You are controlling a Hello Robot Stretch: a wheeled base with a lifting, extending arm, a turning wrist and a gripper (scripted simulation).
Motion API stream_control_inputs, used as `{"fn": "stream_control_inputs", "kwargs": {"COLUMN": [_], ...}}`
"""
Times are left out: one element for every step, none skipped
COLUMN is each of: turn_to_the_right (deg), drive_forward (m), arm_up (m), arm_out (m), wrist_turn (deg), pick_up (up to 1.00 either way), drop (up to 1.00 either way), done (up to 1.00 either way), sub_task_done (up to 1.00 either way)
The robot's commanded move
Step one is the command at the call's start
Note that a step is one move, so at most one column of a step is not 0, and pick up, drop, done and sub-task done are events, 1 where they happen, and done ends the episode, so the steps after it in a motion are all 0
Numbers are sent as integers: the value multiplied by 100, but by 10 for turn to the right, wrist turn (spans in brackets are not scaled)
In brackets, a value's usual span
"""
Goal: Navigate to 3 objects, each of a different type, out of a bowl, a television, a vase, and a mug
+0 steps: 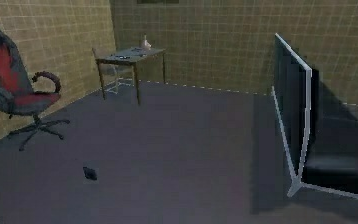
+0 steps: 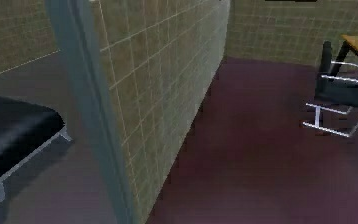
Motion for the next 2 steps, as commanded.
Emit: {"fn": "stream_control_inputs", "kwargs": {"turn_to_the_right": [0, 0], "drive_forward": [100, 100], "arm_up": [0, 0], "arm_out": [0, 0], "wrist_turn": [0, 0], "pick_up": [0, 0], "drop": [0, 0], "done": [0, 0], "sub_task_done": [0, 0]}}
